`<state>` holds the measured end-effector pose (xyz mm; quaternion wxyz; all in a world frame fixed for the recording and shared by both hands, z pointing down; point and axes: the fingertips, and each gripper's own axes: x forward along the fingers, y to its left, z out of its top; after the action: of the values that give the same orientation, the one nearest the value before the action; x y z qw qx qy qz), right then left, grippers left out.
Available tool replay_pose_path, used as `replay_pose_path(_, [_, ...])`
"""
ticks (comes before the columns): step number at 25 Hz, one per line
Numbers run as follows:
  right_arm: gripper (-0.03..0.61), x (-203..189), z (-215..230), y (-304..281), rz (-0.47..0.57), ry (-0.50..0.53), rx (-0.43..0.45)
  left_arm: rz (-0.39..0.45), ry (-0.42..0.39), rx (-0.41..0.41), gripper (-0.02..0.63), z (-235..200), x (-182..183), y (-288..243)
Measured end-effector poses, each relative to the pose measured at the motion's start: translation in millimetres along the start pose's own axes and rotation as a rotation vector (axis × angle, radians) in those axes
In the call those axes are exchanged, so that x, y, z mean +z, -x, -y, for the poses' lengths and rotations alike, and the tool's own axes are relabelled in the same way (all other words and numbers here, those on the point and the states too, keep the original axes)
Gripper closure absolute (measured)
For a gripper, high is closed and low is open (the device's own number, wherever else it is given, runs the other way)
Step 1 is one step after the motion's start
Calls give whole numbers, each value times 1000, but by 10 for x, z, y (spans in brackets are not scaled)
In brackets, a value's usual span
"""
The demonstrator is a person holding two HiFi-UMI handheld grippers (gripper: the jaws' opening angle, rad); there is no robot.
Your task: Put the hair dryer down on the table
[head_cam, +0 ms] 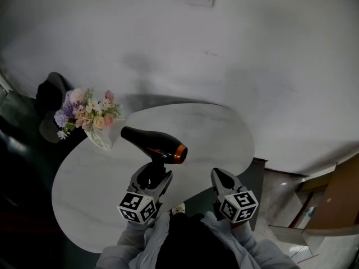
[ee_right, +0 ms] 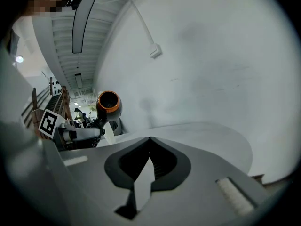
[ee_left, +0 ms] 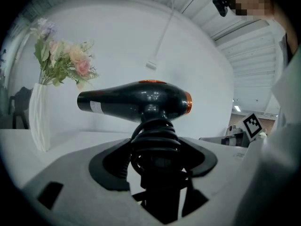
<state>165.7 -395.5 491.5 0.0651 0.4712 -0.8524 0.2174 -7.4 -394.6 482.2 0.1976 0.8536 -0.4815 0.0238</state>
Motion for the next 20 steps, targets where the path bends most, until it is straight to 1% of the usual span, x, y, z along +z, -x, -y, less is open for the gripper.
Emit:
replay_pose_path(3, [569,27,73,-92,-2,3,8,-13,2,7,305,-40,-12,-117])
replay_pose_path(9, [569,56,228,-403,-39,7,46,-62,-36,54,305,-184,-79,-403])
replay_pose_path(20, [569,300,506,-1208,-124,25,175,-165,13,128,305,-630,-71,-1198])
